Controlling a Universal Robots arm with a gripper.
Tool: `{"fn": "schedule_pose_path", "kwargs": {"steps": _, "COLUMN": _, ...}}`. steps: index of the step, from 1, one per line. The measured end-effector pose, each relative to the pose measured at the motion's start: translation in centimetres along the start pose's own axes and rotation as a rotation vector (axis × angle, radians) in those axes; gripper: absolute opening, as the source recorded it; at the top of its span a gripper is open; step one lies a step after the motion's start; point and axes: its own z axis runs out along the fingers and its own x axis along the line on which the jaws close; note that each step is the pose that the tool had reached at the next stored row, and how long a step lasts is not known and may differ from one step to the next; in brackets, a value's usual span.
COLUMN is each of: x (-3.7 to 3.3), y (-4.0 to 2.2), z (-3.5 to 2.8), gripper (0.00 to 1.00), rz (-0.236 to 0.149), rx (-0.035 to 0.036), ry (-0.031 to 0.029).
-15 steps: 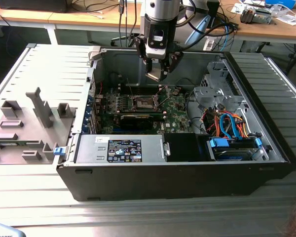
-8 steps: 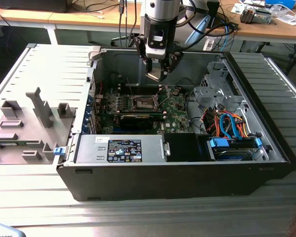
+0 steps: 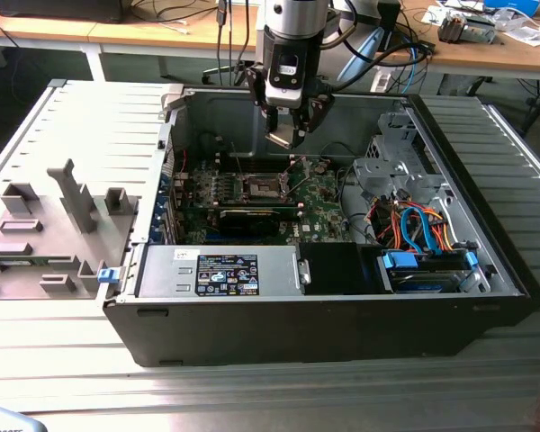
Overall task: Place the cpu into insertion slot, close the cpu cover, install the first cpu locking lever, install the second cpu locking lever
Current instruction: 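Place the cpu into insertion slot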
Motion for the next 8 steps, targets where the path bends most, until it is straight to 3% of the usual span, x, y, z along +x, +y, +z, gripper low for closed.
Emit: {"fn": "schedule_pose_path", "kwargs": {"steps": 8, "x": 0.00, "y": 0.00, "z": 0.01, "gripper": 0.54, "rz": 0.004, "rx": -0.0001, "ry": -0.0003}}
